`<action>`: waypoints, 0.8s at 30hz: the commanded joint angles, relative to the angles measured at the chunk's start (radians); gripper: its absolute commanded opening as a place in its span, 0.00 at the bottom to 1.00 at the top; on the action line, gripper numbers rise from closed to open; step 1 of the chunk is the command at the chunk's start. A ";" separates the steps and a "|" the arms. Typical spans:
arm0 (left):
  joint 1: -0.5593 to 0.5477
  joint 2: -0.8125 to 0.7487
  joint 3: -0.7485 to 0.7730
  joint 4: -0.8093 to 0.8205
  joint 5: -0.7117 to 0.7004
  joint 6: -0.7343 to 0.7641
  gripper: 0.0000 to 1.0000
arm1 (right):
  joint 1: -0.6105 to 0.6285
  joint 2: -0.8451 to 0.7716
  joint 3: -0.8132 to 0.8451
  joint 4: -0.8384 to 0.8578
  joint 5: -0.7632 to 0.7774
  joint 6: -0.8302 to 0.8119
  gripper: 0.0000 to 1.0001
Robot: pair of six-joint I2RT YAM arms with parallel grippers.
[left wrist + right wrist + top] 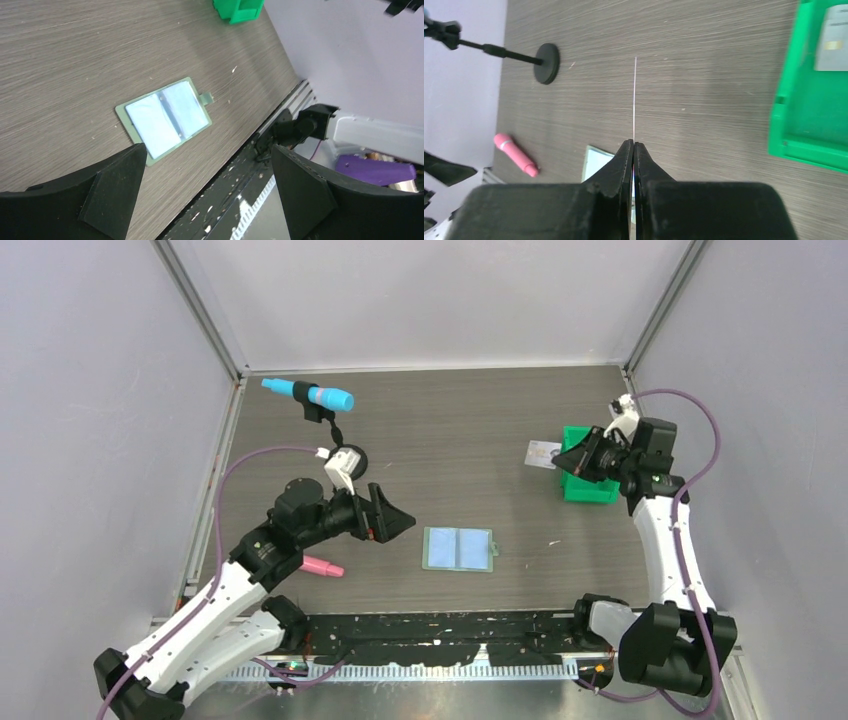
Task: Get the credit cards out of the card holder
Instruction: Place the credit card in the storage box.
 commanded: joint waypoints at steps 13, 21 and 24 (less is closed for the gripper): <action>0.007 -0.003 0.088 -0.215 0.107 0.176 1.00 | -0.161 0.132 0.275 -0.290 0.328 -0.241 0.05; 0.007 0.013 0.090 -0.212 0.112 0.179 1.00 | -0.167 0.256 0.397 -0.363 0.442 -0.330 0.05; 0.007 0.003 0.093 -0.222 0.084 0.184 1.00 | -0.168 0.324 0.443 -0.375 0.444 -0.360 0.05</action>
